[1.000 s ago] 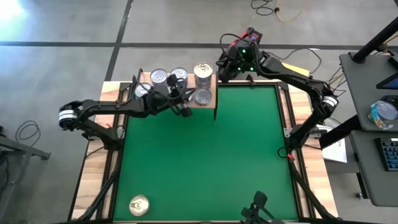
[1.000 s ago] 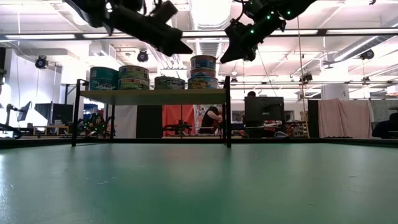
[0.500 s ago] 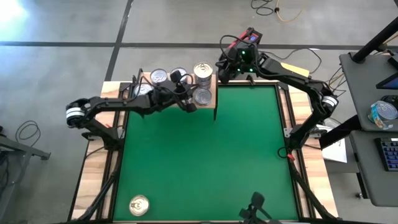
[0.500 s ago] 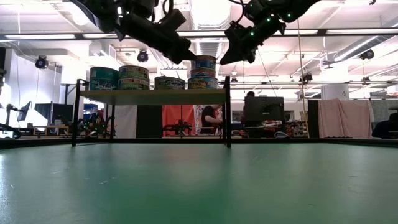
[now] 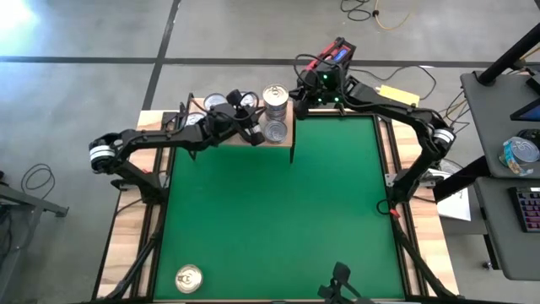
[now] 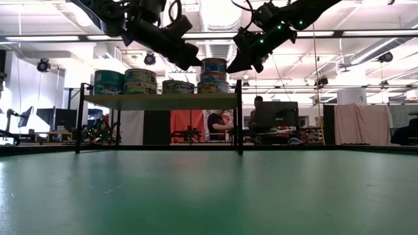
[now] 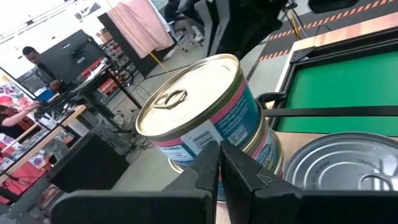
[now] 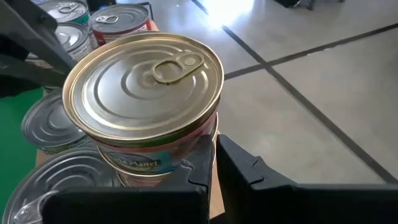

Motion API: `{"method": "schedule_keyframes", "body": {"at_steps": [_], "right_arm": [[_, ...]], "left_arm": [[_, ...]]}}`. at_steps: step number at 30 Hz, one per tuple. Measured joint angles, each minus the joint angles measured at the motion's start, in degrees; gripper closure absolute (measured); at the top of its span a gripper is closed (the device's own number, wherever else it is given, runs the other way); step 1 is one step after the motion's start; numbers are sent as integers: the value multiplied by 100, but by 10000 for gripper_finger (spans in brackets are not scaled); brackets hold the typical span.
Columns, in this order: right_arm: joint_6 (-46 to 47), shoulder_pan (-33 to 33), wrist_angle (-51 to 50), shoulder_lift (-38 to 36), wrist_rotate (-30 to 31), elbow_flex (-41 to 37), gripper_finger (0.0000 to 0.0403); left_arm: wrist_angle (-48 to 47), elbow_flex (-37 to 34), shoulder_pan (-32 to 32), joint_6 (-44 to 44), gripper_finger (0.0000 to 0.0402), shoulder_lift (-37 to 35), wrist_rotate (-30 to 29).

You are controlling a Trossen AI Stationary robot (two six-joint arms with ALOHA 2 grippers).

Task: Stack canned seafood by type on shelf
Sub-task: Stack the center blue tuna can on top of the blue tuna can on the shelf

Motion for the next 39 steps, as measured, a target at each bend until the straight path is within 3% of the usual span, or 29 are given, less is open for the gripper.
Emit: {"method": "schedule_keyframes", "body": {"at_steps": [31,39], "right_arm": [[4,138,-321,-258,-3,0,390],[-77,122,-87,-257,349,2,390]], "left_arm": [[109,-2,193,67,401,4,299],[107,-2,198,66,401,4,300]]}}
